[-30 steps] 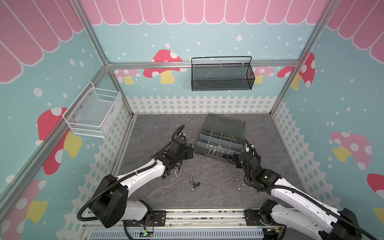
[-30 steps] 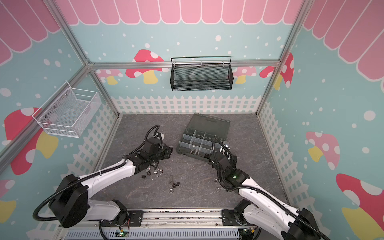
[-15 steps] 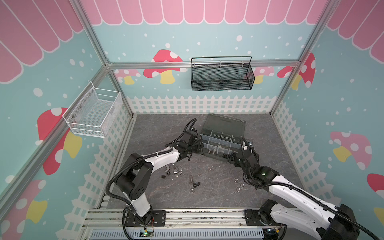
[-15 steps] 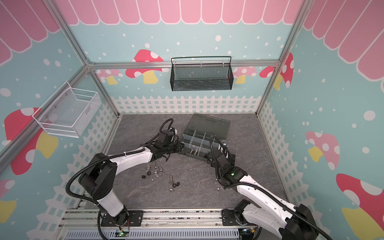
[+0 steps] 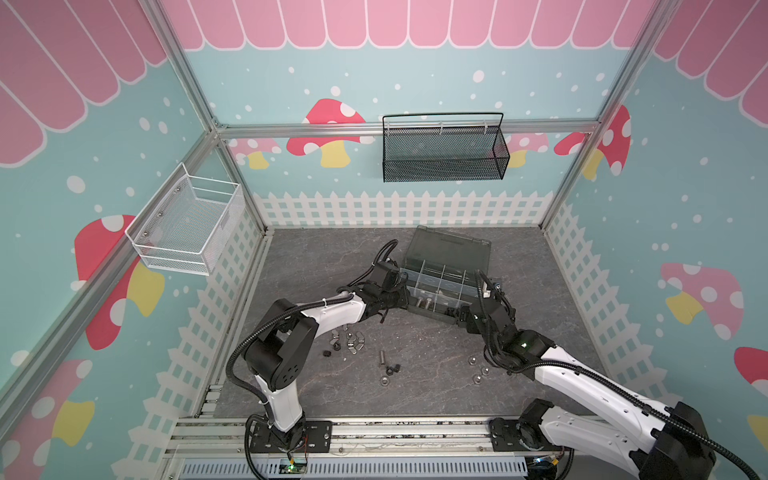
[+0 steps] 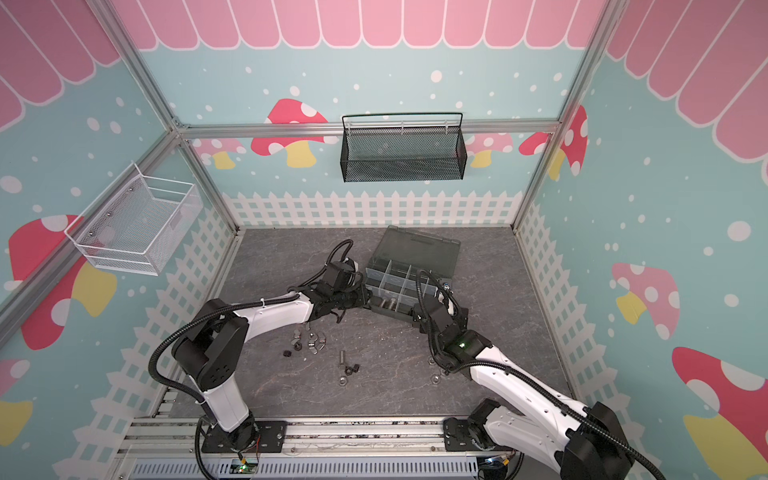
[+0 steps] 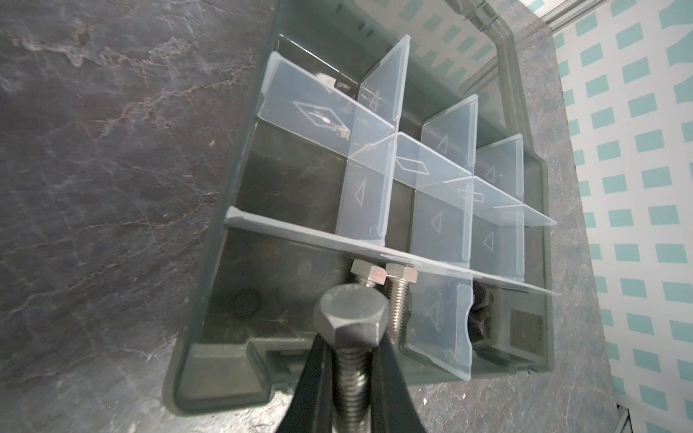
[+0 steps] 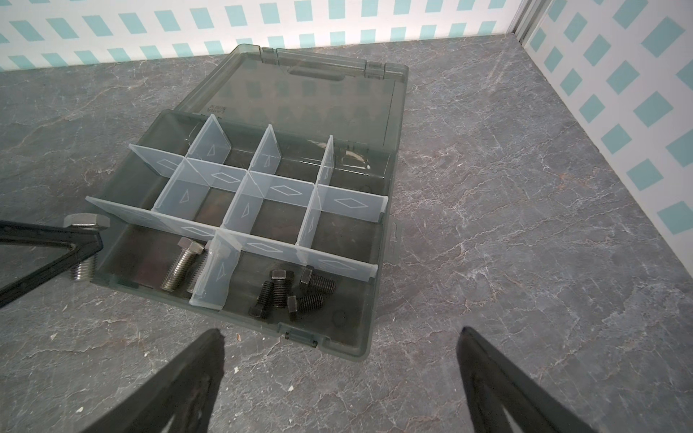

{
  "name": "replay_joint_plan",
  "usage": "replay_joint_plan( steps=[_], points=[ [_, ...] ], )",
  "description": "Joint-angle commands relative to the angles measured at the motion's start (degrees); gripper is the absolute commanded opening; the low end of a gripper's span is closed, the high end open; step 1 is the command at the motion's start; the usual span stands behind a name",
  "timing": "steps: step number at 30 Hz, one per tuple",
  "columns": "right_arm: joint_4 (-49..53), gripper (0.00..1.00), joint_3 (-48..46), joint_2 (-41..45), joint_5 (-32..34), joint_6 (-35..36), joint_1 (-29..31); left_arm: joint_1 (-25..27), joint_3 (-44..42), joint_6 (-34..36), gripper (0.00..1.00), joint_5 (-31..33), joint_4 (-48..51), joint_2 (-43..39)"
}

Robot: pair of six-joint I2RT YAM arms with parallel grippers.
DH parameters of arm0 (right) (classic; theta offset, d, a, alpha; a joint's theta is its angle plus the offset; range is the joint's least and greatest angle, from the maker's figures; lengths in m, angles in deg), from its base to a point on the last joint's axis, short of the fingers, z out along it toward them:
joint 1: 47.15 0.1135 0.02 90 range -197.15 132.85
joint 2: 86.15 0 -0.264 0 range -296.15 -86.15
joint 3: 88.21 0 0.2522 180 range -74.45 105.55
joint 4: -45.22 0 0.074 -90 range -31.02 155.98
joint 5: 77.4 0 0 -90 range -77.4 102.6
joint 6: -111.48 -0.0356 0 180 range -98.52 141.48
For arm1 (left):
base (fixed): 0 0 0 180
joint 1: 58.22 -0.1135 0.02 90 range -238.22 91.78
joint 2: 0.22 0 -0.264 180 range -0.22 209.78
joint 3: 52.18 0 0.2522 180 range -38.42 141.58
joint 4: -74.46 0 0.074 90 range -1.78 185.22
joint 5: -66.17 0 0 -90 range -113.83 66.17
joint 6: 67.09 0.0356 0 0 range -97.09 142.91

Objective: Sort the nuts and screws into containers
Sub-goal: 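Lift the silver bolt with the left gripper and carry it over the organizer, then lower the silver bolt into the near compartment and open the left gripper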

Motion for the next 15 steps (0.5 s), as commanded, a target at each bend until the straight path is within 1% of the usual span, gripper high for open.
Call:
replay_joint_plan(
  steps=[1,15],
  points=[
    [1.48,0.98,1.45,0.16,0.19,-1.5,-0.09,0.42,1.77,-1.35,0.0,-0.05,-1.66,1.12],
    [1.43,0.98,1.16,0.35,0.16,-1.74,-0.08,0.8,2.42,-2.1,0.0,0.52,-0.13,1.84]
  ],
)
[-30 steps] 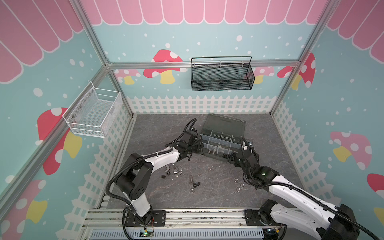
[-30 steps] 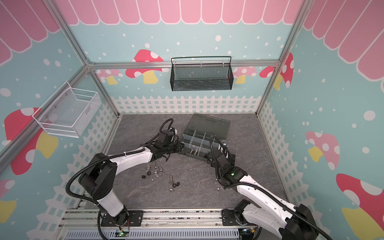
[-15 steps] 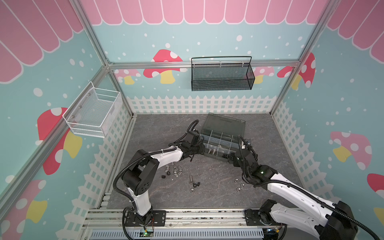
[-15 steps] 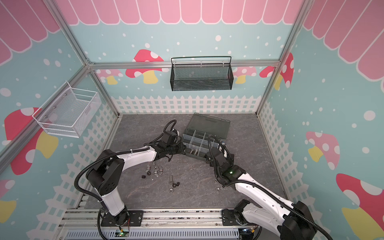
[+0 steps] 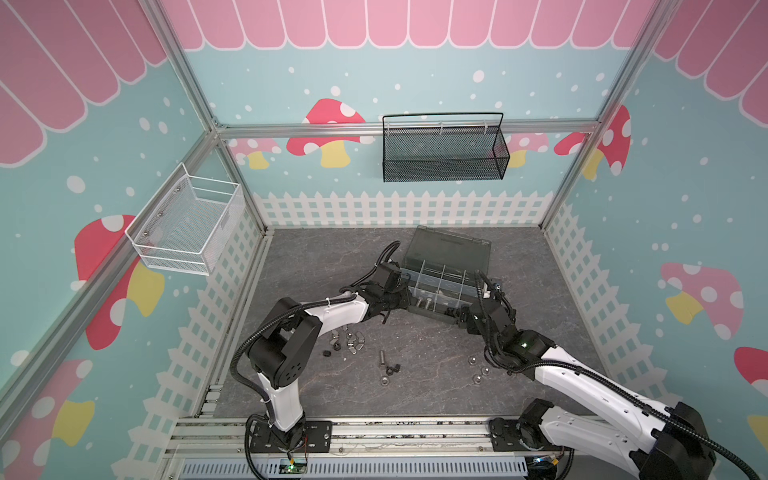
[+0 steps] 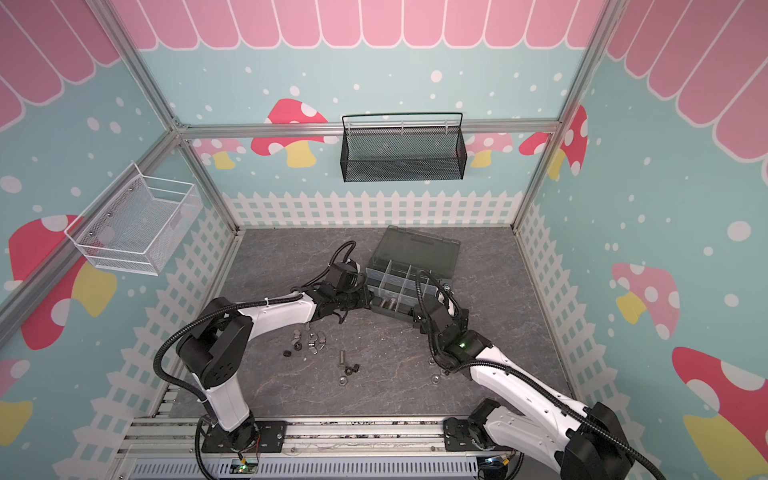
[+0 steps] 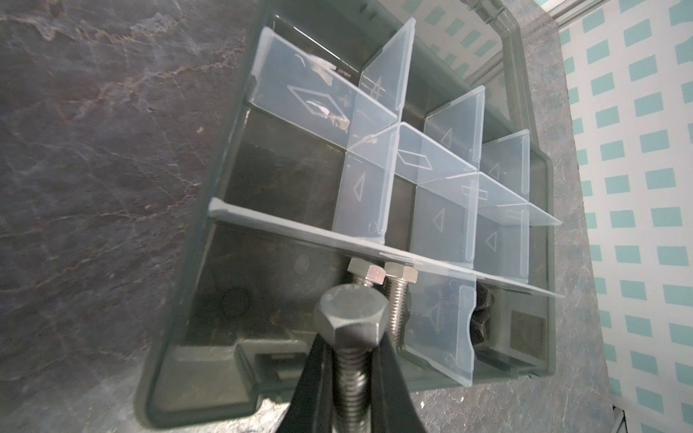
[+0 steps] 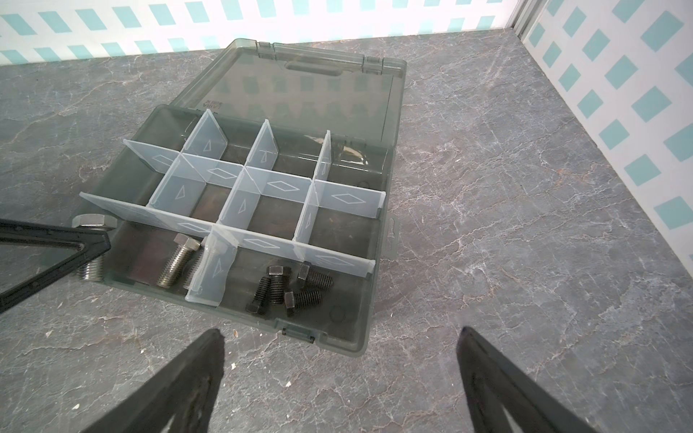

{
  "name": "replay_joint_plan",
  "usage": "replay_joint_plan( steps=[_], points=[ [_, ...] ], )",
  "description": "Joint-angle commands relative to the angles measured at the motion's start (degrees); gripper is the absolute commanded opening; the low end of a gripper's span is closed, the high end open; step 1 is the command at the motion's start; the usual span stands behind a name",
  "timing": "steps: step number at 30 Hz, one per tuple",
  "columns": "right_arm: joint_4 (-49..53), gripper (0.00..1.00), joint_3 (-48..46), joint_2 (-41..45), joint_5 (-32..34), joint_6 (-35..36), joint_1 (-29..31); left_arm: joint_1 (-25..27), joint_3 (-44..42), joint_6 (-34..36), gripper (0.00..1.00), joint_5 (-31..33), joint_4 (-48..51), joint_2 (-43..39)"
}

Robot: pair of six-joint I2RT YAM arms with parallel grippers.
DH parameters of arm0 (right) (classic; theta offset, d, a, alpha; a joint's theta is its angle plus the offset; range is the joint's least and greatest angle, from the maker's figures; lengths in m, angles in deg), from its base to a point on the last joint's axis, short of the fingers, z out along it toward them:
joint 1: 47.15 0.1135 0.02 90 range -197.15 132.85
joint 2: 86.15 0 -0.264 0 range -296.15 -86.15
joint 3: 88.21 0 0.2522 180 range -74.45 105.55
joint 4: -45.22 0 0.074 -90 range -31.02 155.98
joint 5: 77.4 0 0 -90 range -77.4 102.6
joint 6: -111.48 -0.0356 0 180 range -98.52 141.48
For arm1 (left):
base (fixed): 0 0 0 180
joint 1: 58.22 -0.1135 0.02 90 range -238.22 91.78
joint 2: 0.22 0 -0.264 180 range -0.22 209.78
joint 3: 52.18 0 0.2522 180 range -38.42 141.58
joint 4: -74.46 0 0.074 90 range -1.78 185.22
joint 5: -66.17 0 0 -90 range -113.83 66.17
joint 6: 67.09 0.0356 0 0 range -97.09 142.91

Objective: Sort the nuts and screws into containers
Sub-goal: 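Lower the silver bolt into the near compartment and open the left gripper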

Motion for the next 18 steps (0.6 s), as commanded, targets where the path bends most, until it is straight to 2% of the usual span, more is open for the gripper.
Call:
replay_joint_plan(
  steps=[1,14,15,18],
  points=[
    [0.75,0.98,1.14,0.28,0.18,-1.13,-0.06,0.22,1.78,-0.96,0.0,0.49,-0.28,0.89],
    [0.81,0.98,1.42,-0.16,0.16,-1.12,-0.07,0.31,4.23,-0.9,0.0,0.12,1.48,3.55],
    [0.85,0.98,1.44,-0.24,0.16,-1.12,-0.09,0.28,4.51,-0.86,0.03,-0.02,1.85,3.78],
    [0.72,0.98,1.48,-0.47,0.14,-1.21,-0.09,0.3,4.73,-0.95,0.2,-0.45,2.28,4.29]
  ],
)
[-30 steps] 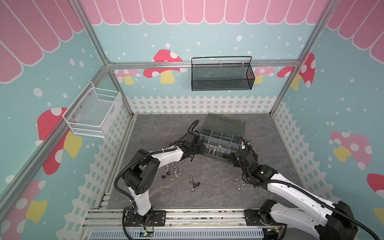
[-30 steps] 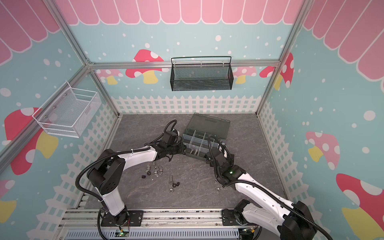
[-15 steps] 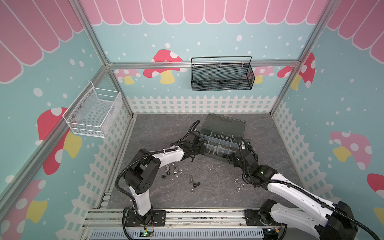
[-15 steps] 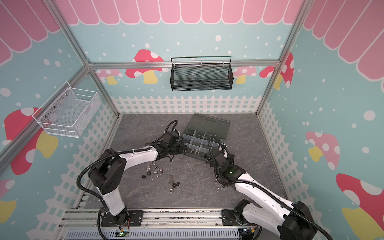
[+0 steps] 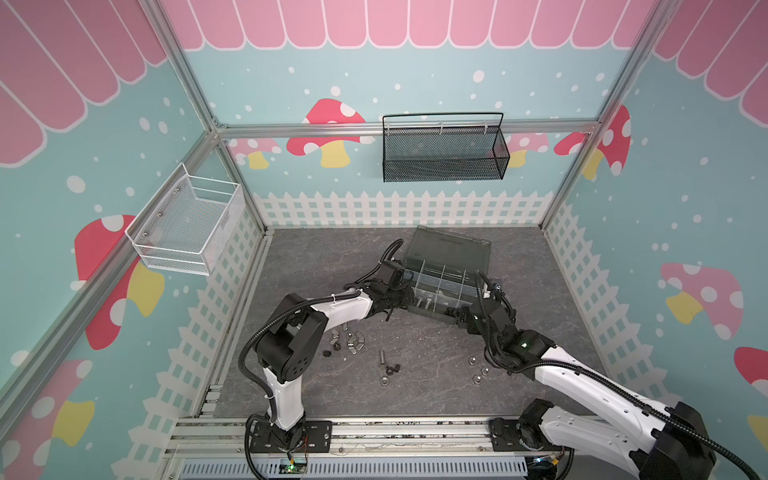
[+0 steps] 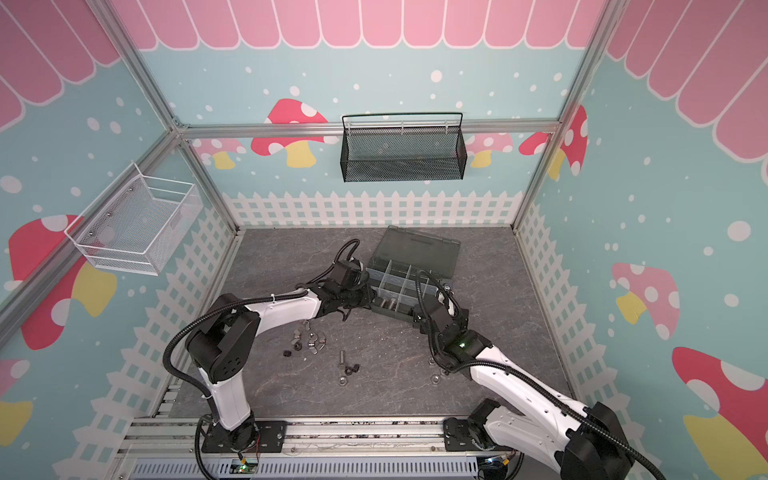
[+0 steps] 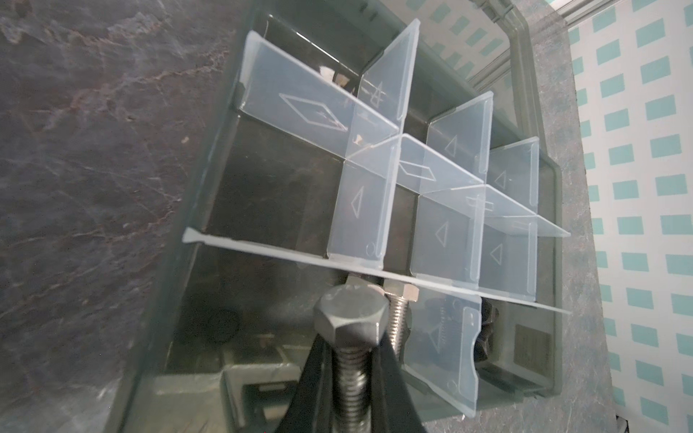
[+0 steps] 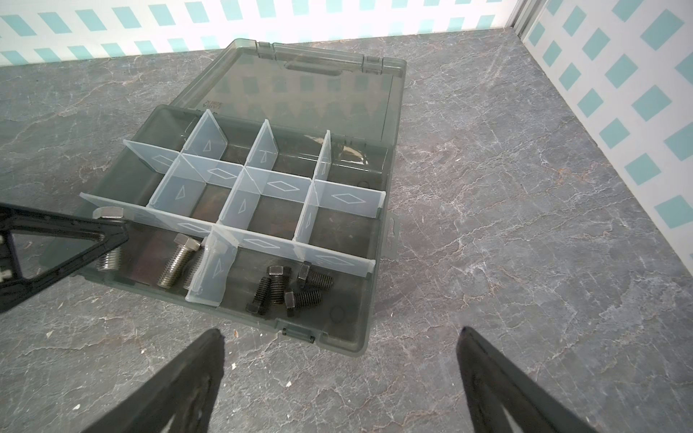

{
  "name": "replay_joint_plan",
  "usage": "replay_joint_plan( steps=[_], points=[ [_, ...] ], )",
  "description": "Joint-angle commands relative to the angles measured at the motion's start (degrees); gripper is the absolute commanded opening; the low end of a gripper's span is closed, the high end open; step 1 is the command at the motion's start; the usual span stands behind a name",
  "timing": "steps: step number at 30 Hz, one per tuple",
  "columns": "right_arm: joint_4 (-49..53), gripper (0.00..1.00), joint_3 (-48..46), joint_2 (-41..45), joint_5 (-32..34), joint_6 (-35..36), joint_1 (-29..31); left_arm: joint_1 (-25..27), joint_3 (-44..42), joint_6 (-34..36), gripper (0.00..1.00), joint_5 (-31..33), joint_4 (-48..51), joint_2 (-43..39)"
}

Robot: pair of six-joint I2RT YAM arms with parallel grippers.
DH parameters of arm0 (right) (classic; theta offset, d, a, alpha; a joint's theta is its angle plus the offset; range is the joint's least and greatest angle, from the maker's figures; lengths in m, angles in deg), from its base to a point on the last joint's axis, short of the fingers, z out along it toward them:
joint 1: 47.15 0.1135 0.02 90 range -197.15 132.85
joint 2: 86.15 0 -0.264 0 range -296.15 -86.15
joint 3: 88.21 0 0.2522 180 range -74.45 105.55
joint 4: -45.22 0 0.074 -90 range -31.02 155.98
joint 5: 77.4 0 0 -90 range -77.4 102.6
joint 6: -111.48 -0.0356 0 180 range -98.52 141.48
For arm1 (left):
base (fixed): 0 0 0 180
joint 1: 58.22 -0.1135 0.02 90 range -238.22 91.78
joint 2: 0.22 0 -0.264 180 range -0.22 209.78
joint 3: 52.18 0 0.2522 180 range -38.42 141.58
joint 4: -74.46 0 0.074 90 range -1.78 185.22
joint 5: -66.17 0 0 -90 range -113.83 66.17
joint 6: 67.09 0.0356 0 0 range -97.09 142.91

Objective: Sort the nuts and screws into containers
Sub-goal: 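Lower the silver bolt into the near compartment and open the left gripper, then withdraw the left gripper and move it over an upright silver bolt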

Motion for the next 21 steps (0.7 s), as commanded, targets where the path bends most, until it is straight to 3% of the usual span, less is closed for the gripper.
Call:
replay_joint_plan(
  steps=[1,6,21],
  points=[
    [0.7,0.98,1.55,-0.49,0.15,-1.2,-0.09,0.27,1.03,-0.49,0.26,-0.45,0.95,0.67],
    [0.71,0.98,1.62,-0.92,0.24,-1.19,-0.09,0.36,-0.19,-0.74,0.43,0.24,0.87,-0.73],
    [0.72,0.98,1.79,-0.91,0.47,-1.38,-0.07,0.37,-5.73,-0.55,0.61,4.93,1.88,-12.18]
  ],
)
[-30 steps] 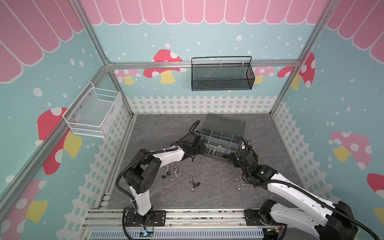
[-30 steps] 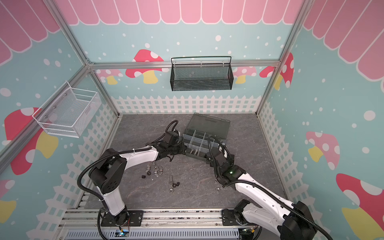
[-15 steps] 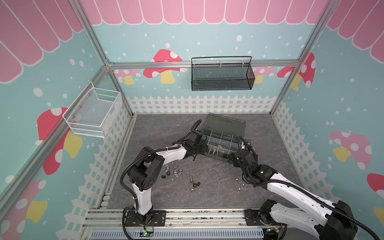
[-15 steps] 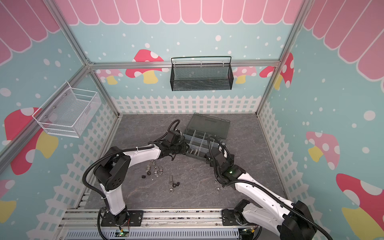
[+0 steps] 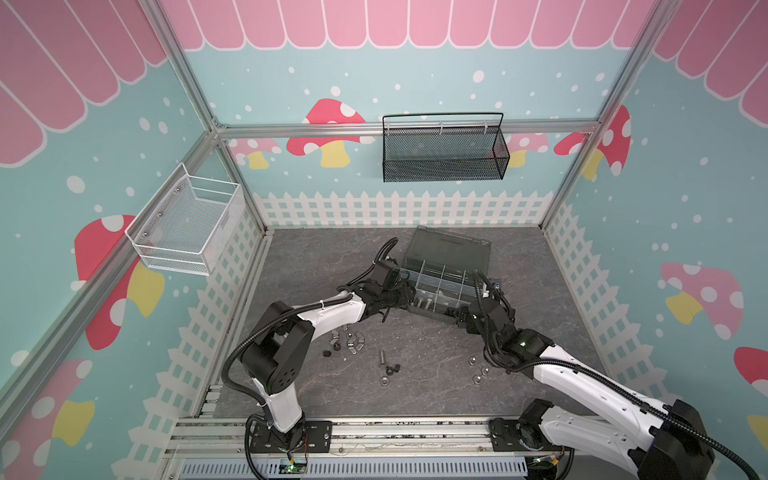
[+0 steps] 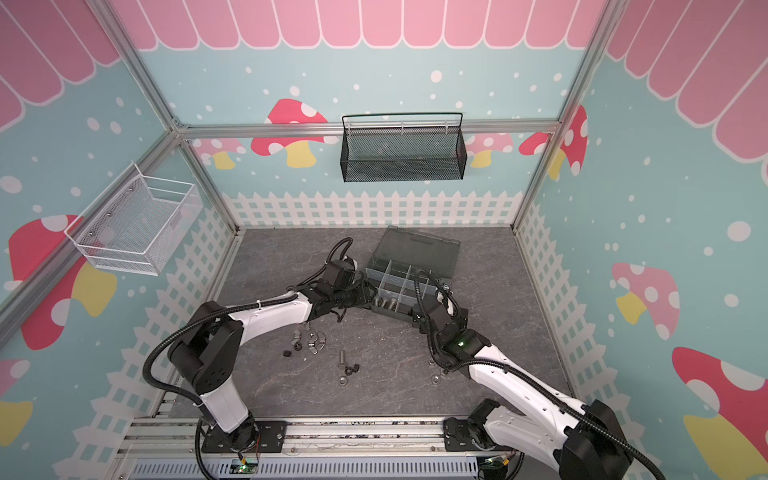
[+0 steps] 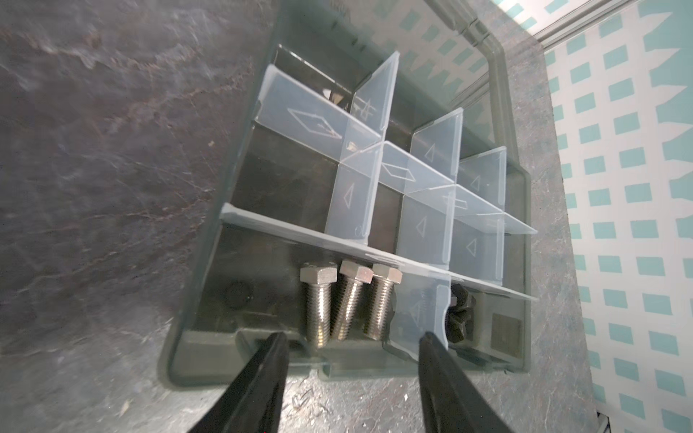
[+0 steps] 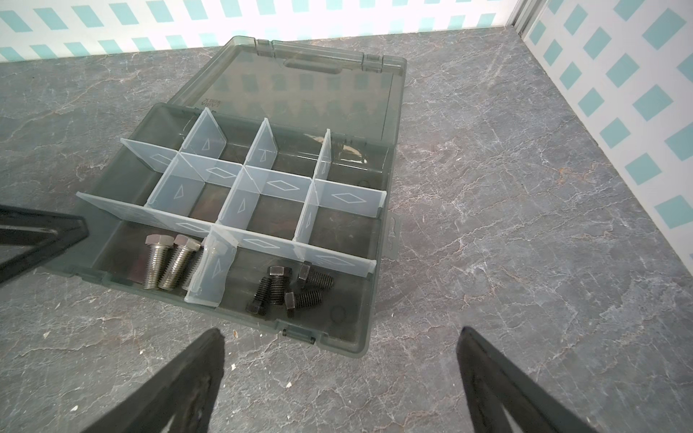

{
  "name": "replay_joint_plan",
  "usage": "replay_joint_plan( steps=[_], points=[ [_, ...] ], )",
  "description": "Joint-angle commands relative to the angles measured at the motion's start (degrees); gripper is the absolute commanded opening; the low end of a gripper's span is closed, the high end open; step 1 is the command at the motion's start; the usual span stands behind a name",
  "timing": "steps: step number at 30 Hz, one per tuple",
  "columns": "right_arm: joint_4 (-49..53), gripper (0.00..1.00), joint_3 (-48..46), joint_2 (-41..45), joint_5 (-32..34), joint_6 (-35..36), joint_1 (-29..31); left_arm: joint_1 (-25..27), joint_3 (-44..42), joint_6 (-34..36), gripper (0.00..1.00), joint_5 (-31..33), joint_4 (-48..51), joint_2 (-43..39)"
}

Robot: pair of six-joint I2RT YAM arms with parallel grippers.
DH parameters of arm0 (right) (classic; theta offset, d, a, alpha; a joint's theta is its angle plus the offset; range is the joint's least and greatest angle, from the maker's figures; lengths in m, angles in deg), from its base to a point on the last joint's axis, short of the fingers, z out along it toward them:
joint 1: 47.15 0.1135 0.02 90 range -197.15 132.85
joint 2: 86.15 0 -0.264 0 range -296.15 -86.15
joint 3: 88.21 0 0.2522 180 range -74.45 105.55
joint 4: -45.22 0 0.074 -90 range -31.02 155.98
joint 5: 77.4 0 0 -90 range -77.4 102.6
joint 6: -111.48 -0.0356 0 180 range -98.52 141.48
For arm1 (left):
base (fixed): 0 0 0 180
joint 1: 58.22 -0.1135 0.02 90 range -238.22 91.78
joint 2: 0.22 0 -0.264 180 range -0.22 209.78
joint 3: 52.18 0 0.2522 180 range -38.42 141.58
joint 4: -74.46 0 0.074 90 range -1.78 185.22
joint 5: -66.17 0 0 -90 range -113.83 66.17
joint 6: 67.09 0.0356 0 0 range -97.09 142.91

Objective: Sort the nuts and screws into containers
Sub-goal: 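Withdraw the left gripper and move it over an upright silver bolt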

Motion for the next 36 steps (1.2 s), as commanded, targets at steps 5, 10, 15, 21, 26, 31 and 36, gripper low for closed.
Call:
replay_joint_plan(
  steps=[5,10,15,21,26,31,36],
  points=[
    [0.65,0.98,1.51,-0.23,0.59,-1.28,-0.04,0.4,-5.63,-0.24,0.78,7.58,4.96,-10.65],
    [0.7,0.98,1.51,-0.41,0.62,-1.32,-0.09,1.79,-8.69,-2.12,1.0,13.22,15.71,-16.75],
    [0.58,0.98,1.18,-0.5,0.91,-1.97,-0.09,5.31,-12.91,-5.19,1.0,17.52,24.77,-22.16],
    [0.69,0.98,1.01,-0.64,0.73,-2.32,-0.09,10.49,-18.44,-11.32,1.0,17.87,29.89,-26.35],
    [0.7,0.98,0.87,-0.74,0.47,-2.41,-0.09,14.77,-19.35,-14.11,0.92,18.34,30.75,-25.58],
    [0.81,0.98,0.62,-0.58,0.48,-2.31,-0.08,16.48,-18.12,-13.8,0.87,18.08,30.99,-21.56],
    [1.0,0.98,0.36,-0.18,0.85,-2.54,-0.09,17.82,-16.98,-13.55,0.81,17.52,30.8,-17.74]
  ],
)
